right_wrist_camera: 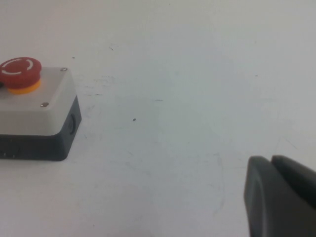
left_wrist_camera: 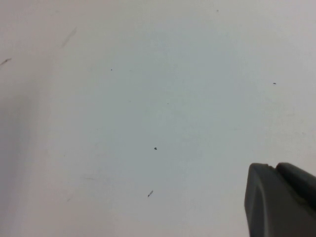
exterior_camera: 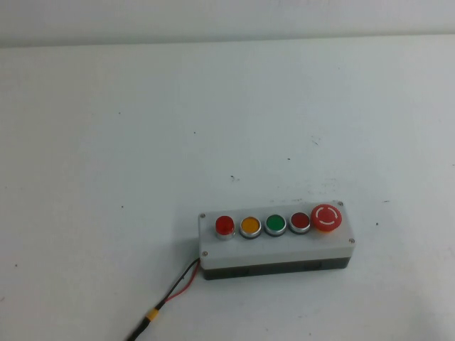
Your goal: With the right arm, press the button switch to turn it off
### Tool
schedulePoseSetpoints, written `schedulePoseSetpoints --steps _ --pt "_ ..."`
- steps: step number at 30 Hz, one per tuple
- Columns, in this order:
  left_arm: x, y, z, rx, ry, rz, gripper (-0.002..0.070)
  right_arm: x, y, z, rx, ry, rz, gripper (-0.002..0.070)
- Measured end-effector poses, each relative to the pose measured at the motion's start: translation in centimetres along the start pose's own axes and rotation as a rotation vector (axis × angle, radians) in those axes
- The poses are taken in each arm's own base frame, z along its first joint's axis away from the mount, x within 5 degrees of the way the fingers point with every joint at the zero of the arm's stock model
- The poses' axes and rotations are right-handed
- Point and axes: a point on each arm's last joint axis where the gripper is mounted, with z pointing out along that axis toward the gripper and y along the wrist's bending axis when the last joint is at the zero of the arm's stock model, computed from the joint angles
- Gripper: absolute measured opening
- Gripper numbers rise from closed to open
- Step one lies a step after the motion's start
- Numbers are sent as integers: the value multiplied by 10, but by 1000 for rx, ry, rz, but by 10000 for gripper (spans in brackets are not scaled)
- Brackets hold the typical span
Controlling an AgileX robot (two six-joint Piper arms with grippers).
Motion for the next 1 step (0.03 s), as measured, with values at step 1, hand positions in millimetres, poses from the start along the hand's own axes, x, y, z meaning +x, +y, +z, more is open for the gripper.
schedulePoseSetpoints --steps 1 --pt "0 0 0 0 0 0 -2 0 0 0 0 0 0 -16"
